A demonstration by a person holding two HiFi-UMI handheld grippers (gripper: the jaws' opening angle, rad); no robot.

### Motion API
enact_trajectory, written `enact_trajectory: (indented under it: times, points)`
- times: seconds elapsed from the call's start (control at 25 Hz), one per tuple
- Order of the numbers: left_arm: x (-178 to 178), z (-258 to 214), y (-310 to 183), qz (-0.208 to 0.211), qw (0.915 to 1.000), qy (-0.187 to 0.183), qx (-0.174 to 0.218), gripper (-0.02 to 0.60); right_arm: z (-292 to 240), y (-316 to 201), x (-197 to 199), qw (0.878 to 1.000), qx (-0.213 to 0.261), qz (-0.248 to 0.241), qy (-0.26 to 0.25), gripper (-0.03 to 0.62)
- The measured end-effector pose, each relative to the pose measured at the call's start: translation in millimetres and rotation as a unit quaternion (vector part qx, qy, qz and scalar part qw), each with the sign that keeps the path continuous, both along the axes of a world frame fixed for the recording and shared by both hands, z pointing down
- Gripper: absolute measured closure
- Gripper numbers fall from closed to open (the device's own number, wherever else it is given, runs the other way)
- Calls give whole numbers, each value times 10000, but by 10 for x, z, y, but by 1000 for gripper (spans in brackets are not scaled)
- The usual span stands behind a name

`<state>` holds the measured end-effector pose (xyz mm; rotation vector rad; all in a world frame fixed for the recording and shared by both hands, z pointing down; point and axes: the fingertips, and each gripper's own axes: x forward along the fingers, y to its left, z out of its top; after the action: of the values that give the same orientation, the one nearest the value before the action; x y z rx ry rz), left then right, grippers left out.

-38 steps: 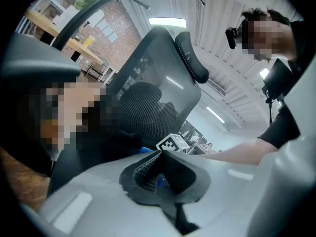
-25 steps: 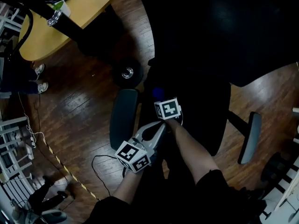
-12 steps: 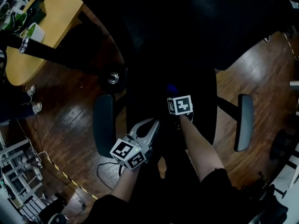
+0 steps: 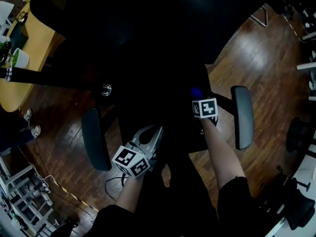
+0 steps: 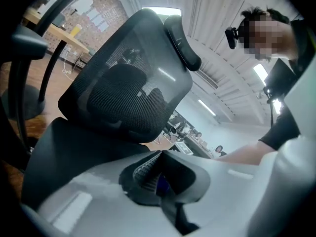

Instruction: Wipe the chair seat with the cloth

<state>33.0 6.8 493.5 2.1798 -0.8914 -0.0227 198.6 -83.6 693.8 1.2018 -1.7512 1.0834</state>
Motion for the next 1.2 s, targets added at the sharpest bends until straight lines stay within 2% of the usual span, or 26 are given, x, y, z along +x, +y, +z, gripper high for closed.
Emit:
enact_trajectory:
  times: [0.24,0.4,0.48,0.56,0.72,0.92,1.08,1.2]
  points:
    - [-3,-19,-1,-56,10000,-33,25,589,-15,63,86,9998,-129,58,161,554]
    - [-100,6,35,-202,9998,-45,46,589,-35,-16,70,9996,164,45,229,554]
    - [-170,-10,86,-313,9995,-30,39,589,-123,-42,-59,9991,293,-135,268,554]
    - [-268,-47,133,-423,9991,-5,56,589,-208,-85,-375,9980,395,-461,189,554]
    - [-564,-99,215,-734,9973,8,62,589,-250,-63,-1383,9930,263,-1123,-272,554]
    - [-918,-111,361,-1167,9931,-47,44,589,-260,287,-2525,9790,43,-1912,-710,554]
    - [-1067,-84,519,-1422,9898,-62,26,589,-155,693,-3035,9693,-249,-2235,-995,554]
    - [-1110,-52,600,-1449,9894,-84,8,589,-29,832,-3130,9679,-212,-2308,-974,554]
